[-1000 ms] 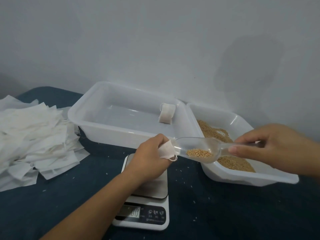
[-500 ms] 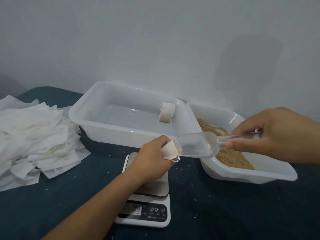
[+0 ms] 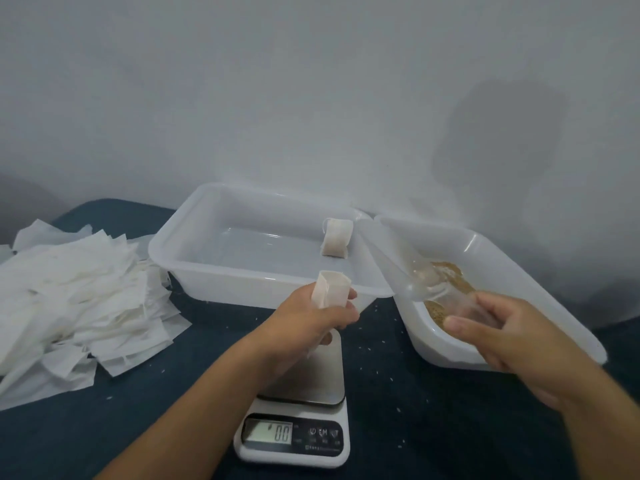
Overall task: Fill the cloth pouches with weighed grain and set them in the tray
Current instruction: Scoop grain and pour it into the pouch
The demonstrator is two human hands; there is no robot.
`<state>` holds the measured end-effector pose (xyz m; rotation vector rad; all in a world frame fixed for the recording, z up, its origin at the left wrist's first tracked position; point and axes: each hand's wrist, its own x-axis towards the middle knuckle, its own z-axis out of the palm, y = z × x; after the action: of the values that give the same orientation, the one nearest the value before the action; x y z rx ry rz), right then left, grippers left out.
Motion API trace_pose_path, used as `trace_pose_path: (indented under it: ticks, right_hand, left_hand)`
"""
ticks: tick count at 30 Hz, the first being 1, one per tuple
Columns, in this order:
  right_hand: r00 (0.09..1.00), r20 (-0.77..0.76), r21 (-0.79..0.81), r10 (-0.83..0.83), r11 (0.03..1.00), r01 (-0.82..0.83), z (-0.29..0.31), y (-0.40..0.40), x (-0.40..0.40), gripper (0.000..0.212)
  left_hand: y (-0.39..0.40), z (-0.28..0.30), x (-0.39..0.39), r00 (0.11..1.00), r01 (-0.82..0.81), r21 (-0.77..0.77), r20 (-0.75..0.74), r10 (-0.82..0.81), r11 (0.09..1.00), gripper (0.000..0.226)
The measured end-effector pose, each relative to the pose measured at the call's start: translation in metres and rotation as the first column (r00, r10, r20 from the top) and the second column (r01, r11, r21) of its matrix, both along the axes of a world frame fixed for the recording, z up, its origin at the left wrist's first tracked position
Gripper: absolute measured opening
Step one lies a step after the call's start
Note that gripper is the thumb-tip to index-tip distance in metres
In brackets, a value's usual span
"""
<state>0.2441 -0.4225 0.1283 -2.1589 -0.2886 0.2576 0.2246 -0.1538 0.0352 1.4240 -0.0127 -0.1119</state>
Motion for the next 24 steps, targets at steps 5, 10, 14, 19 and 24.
trace_pose_path:
  ticks: [5, 10, 14, 19, 24]
  right_hand:
    - [0.99, 0.015, 0.191, 0.141, 0.971, -0.141, -0.038, 0.05, 0.007, 0.038]
    - [0.962, 0.078, 0.265, 0.263, 0.924, -0.275, -0.052, 0.091, 0.013, 0.025]
    - [0.952, 0.116, 0.376, 0.282, 0.875, -0.305, -0.06, 0.105, 0.013, 0.028]
    - [0.956, 0.177, 0.411, 0.235, 0.865, -0.289, -0.068, 0.109, 0.014, 0.028]
    - [0.967, 0.146, 0.428, 0.209, 0.868, -0.252, -0.083, 0.112, 0.014, 0.034]
  left_hand:
    - [0.009, 0.0, -0.008, 0.96, 0.27, -0.14, -0.042, -0.278, 0.953, 0.027]
    - [0.014, -0.004, -0.017, 0.884, 0.446, -0.267, -0.022, -0.468, 0.854, 0.028]
    - [0.027, -0.006, -0.021, 0.878, 0.468, -0.227, 0.012, -0.478, 0.854, 0.032]
    - [0.049, -0.015, -0.029, 0.984, 0.071, 0.088, 0.155, -0.084, 0.994, 0.035]
    - [0.05, -0.026, -0.03, 0.95, -0.177, 0.259, 0.295, 0.097, 0.949, 0.008]
